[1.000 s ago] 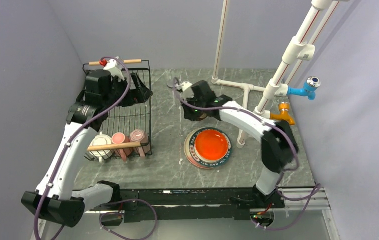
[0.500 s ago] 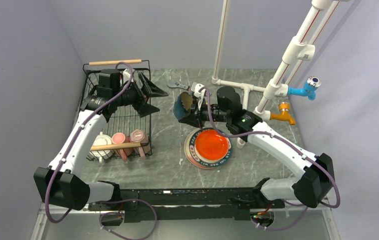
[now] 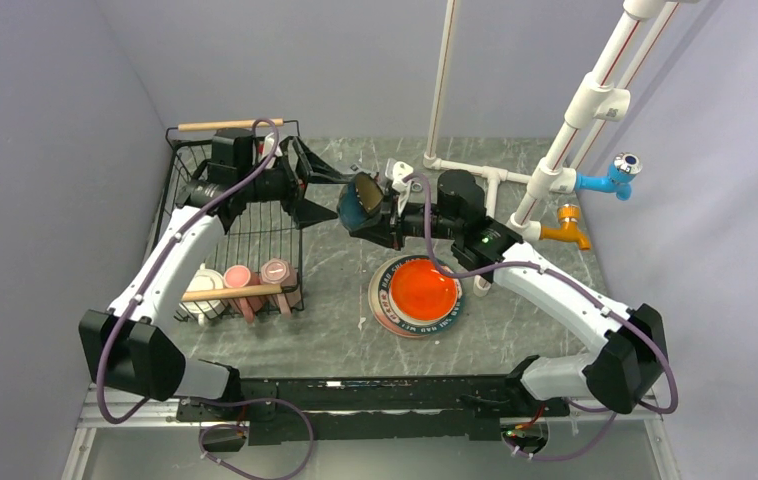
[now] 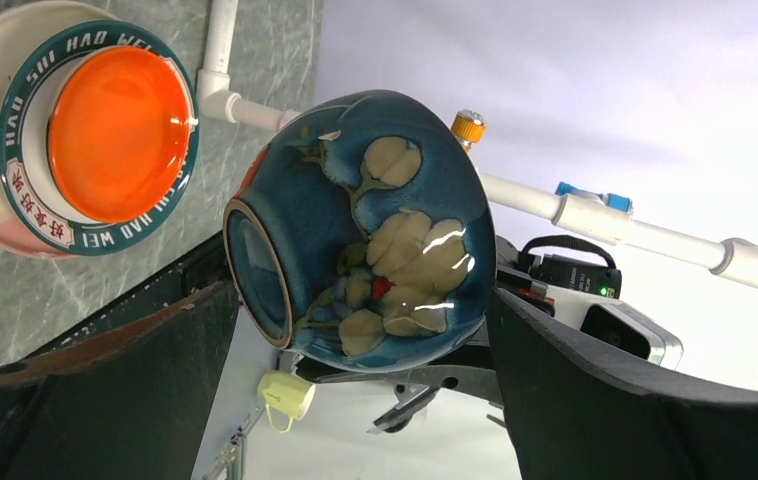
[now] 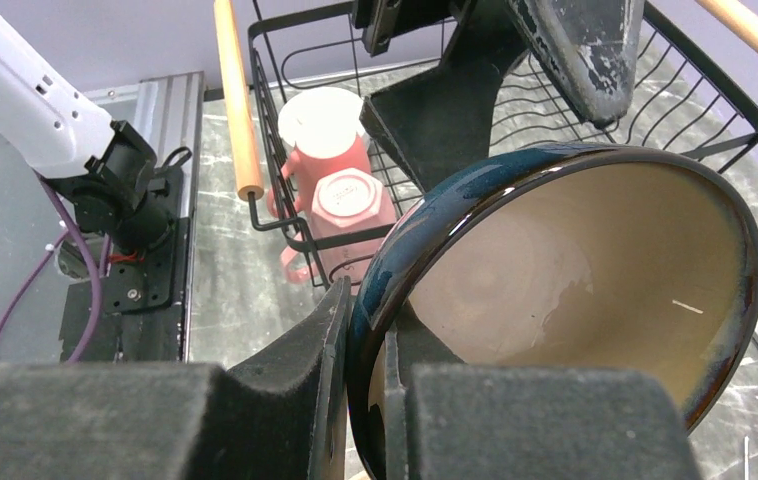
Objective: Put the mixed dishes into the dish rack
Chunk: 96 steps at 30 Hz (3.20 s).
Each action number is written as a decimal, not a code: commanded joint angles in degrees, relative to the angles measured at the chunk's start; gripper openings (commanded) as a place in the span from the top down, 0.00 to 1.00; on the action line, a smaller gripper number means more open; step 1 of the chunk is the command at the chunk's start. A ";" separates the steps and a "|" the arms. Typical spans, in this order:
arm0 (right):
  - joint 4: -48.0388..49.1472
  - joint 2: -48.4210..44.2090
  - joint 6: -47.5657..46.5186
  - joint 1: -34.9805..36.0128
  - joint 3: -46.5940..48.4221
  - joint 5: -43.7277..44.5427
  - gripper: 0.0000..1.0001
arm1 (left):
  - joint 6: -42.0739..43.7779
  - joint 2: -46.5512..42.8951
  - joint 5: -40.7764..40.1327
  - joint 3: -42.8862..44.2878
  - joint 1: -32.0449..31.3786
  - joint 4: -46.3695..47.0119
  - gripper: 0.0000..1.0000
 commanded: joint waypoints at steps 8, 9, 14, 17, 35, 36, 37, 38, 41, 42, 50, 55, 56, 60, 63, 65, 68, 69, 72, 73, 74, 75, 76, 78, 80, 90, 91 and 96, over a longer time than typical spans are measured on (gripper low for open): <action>7.27 1.43 -2.98 -0.12 2.17 -1.65 1.00 | 3.60 4.54 4.40 8.92 -1.97 -2.81 0.06; 7.30 1.52 -3.20 -0.13 2.26 -1.65 1.00 | 4.60 5.04 4.26 10.04 -2.05 -5.17 0.06; 4.87 3.08 -4.25 0.19 4.30 -2.37 1.00 | 8.49 7.25 3.53 15.03 -2.57 -10.97 0.04; 3.39 3.68 -5.18 0.93 5.19 -2.65 1.00 | 12.40 9.76 2.26 19.97 -3.37 -16.43 0.02; 0.02 5.47 -6.45 2.66 6.97 -2.12 1.00 | 18.79 11.37 -1.19 25.82 -5.47 -22.25 0.18; -0.03 5.46 -6.45 2.77 6.93 -2.10 1.00 | 18.65 11.17 -1.07 25.60 -5.48 -21.94 0.17; -0.10 5.48 -6.51 2.79 7.04 -2.05 1.00 | 18.59 11.05 -1.07 25.40 -5.41 -21.65 0.17; -0.12 5.48 -6.53 2.85 6.94 -2.00 1.00 | 18.55 10.90 -1.12 25.28 -5.42 -21.45 0.17; -0.19 5.47 -6.61 3.05 7.01 -1.70 1.00 | 18.18 10.32 -0.89 24.36 -5.44 -19.96 0.31; -0.28 5.60 -6.69 3.10 7.06 -1.74 1.00 | 18.12 9.92 -0.96 23.89 -5.45 -19.45 0.43; -0.92 5.80 -6.97 3.54 7.59 -0.05 0.88 | 17.75 7.57 -2.49 21.64 -5.16 -18.33 1.00; -0.04 5.58 -6.51 4.08 7.01 1.58 0.75 | 19.37 7.86 -5.25 24.96 -5.13 -22.85 1.00; 0.11 5.50 -6.39 4.21 6.91 2.20 0.73 | 19.42 7.81 -5.27 25.15 -5.15 -23.11 1.00; -1.24 6.35 -7.23 5.04 8.00 4.05 0.66 | 19.08 7.43 -4.68 24.53 -5.14 -22.39 1.00; -1.83 6.87 -7.33 5.75 8.71 4.82 0.59 | 19.67 7.49 -5.36 25.28 -5.06 -23.42 1.00; -1.51 6.63 -7.33 6.26 8.57 5.70 0.55 | 20.24 7.69 -5.79 26.12 -5.06 -24.39 1.00; -1.73 6.11 -7.37 6.56 8.57 7.24 0.37 | 20.31 7.40 -6.07 25.83 -4.74 -24.59 1.00; -1.93 6.02 -7.47 6.68 8.64 7.46 0.18 | 20.35 7.19 -6.28 25.60 -4.52 -24.61 1.00; -2.19 5.29 -7.34 6.79 8.52 8.28 0.00 | 21.92 6.96 -8.51 26.64 -3.80 -26.60 1.00; -2.07 4.90 -7.19 6.87 8.32 8.51 0.00 | 23.15 7.16 -9.90 27.90 -3.63 -28.26 1.00; -2.00 4.46 -7.01 6.87 8.25 8.41 0.00 | 24.42 7.43 -11.38 29.08 -3.52 -30.79 1.00; -2.05 4.08 -7.09 6.90 8.19 8.26 0.00 | 25.57 7.61 -12.81 30.33 -3.33 -32.42 1.00; -2.01 3.28 -7.03 6.86 8.18 8.20 0.00 | 26.60 7.69 -14.32 31.47 -2.98 -34.00 1.00; -1.40 2.19 -5.94 6.83 8.00 9.38 0.00 | 28.36 7.54 -17.29 33.09 -2.16 -36.33 1.00; -0.40 0.79 -4.73 6.84 7.61 11.68 0.00 | 30.03 7.46 -20.61 34.85 -1.17 -38.80 1.00; -7.57 -1.15 12.43 6.64 11.06 48.53 0.00 | 41.32 9.71 -47.64 44.62 -0.13 -51.43 1.00; -10.14 -0.75 11.81 6.65 11.93 49.61 0.00 | 42.31 9.70 -49.94 44.51 -0.09 -51.72 1.00; -16.75 0.58 14.61 6.07 15.44 54.19 0.00 | 44.74 11.26 -63.38 43.11 -0.17 -52.41 1.00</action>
